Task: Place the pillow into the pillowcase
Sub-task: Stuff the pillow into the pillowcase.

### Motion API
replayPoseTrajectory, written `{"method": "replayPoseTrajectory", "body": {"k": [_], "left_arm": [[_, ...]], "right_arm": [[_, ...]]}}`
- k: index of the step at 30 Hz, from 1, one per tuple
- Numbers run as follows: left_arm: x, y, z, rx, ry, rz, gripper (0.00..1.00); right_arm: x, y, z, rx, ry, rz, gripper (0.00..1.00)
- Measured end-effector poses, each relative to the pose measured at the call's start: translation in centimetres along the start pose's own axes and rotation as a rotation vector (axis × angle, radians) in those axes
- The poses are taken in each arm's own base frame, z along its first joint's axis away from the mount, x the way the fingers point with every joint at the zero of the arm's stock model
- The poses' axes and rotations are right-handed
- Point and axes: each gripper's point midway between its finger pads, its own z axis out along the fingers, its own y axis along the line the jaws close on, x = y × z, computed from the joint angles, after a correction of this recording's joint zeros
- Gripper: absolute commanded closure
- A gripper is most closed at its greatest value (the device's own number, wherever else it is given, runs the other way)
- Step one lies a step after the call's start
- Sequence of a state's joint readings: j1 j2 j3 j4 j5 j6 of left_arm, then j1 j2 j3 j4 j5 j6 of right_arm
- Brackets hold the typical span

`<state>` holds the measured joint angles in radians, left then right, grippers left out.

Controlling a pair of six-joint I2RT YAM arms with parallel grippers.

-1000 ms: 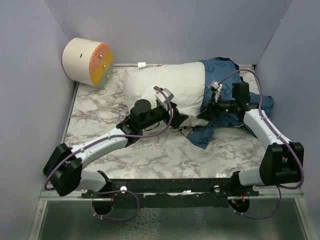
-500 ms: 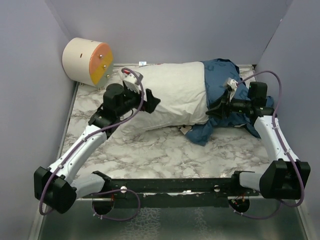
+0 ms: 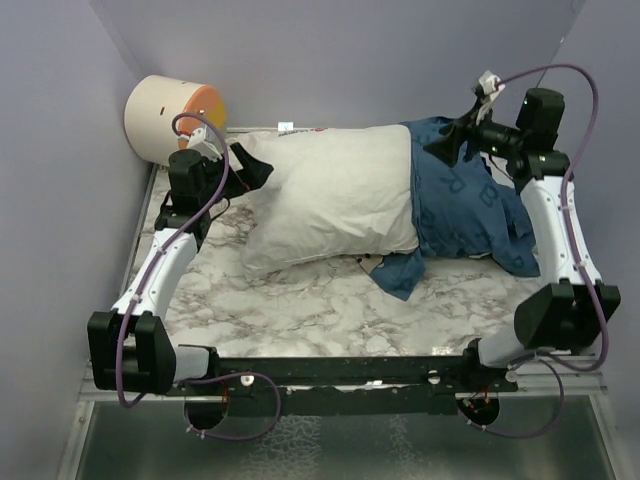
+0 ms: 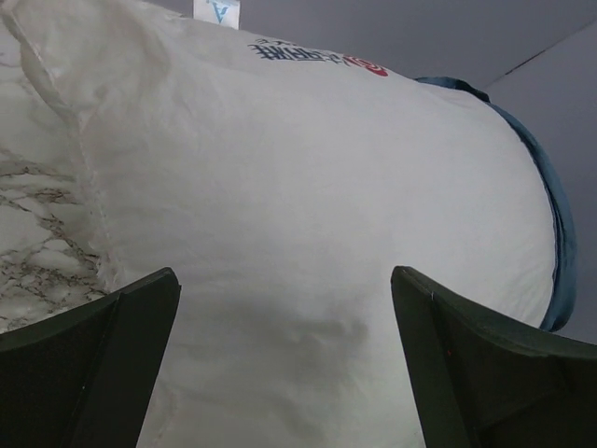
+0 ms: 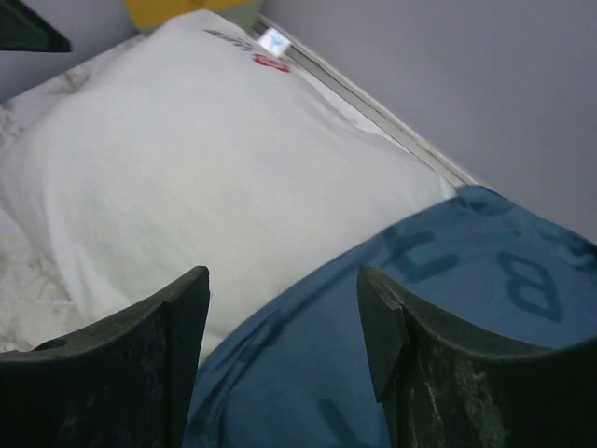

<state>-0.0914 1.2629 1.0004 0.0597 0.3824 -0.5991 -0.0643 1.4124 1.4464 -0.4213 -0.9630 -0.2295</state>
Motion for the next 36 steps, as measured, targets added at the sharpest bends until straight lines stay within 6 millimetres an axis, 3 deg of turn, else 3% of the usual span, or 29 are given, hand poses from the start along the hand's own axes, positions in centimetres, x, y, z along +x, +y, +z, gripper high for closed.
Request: {"method": "replayPoseTrajectory", "body": {"k": [3,5,9,12,14,19,23,25,27,30,31,33,36], "left_arm": [[0.7,1.2,0.8,-0.034,0.016,-0.058,0.01],[1.3,1.7,1.3,-0.040,0.024,-0.090,0.01],[2.2,2.4,2.5,-0.034,0.039,-0.138,0.01],[3.5,2.6,3.6,-0.007,0.073,-0.164,0.06],[4.6,2.7,4.4,0.010,0.108,-0.176,0.19],[7.5,1.6,5.8,0.086,0.199,-0.191,0.67],[8.2,-0.2,5.9,0.161,0.227,-0.167,0.94],[8.6,-1.7,6.0,0.198,0.240,-0.123,1.00],[9.5,-3.6,5.9,0.241,0.256,-0.065,1.00],[11.1,-7.2,4.7,0.320,0.279,0.023,1.00],[11.8,-8.4,4.0,0.350,0.288,0.047,1.00],[13.5,-9.9,2.3,0.396,0.315,0.073,1.00],[16.3,-10.6,0.1,0.437,0.376,0.075,0.97]], "right_arm": [[-1.1,-4.3,2.3,0.074,0.025,0.050,0.35],[-0.1,-7.2,4.8,0.128,0.067,0.098,0.36],[4.9,-9.9,9.1,0.195,0.201,0.186,0.42],[9.1,-11.0,11.4,0.246,0.306,0.222,0.69],[10.2,-11.7,12.0,0.281,0.338,0.214,0.88],[10.2,-12.2,11.6,0.298,0.350,0.169,1.00],[9.0,-10.6,12.0,0.196,0.327,0.135,0.99],[7.0,-9.3,12.3,0.130,0.288,0.126,1.00],[4.3,-7.2,12.9,0.038,0.232,0.113,0.99],[1.3,-2.0,14.0,-0.145,0.164,0.089,0.99],[1.1,-0.7,14.3,-0.188,0.157,0.088,1.00],[0.8,4.1,14.9,-0.316,0.131,0.061,0.99],[1.5,9.1,14.5,-0.419,0.112,0.030,0.98]]}}
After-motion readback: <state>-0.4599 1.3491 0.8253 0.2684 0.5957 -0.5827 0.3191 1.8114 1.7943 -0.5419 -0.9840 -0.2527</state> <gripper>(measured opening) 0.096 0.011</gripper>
